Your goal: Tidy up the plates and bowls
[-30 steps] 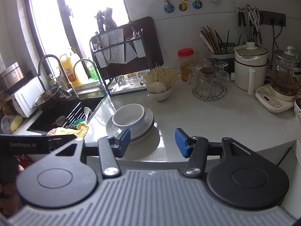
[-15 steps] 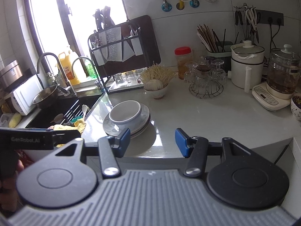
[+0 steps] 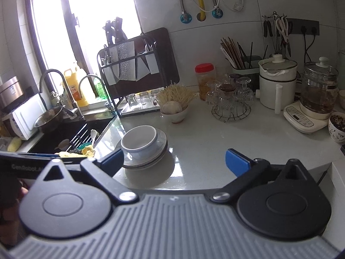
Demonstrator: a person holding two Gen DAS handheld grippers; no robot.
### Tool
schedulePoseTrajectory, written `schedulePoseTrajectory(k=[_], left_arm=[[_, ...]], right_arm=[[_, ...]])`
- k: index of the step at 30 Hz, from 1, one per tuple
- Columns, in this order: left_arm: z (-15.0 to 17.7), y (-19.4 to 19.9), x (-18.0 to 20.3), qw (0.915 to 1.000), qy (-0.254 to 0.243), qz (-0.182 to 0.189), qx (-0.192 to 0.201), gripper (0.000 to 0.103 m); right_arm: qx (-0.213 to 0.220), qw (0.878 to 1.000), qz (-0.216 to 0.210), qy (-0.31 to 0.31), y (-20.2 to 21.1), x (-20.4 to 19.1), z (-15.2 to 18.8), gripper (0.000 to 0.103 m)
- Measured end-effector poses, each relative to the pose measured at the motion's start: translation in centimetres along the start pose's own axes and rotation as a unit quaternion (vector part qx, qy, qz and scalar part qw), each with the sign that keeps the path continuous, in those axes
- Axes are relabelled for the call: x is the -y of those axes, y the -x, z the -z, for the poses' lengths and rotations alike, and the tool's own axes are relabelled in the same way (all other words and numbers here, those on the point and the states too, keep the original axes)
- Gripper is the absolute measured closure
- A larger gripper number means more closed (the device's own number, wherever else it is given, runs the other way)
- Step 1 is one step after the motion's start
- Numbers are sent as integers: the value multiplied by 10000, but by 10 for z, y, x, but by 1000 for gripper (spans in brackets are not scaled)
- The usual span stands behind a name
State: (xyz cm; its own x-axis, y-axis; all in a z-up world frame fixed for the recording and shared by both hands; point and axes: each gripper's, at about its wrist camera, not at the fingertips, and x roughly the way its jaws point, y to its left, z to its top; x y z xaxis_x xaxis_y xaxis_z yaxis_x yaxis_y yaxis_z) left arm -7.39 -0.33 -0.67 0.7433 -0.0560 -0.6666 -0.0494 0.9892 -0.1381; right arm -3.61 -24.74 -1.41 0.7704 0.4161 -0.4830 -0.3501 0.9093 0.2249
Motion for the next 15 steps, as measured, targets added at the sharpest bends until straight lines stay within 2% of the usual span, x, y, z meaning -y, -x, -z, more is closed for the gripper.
schedulePoseTrajectory(k=[4, 15], left_arm=[[-1, 2, 0, 10000, 47, -27, 22, 5], [5, 4, 4, 9999, 53, -157, 11, 5]], right_arm=[[13, 9999, 144, -51, 2, 4, -1, 0], [-92, 9999, 139, -32, 4, 4, 5, 0]])
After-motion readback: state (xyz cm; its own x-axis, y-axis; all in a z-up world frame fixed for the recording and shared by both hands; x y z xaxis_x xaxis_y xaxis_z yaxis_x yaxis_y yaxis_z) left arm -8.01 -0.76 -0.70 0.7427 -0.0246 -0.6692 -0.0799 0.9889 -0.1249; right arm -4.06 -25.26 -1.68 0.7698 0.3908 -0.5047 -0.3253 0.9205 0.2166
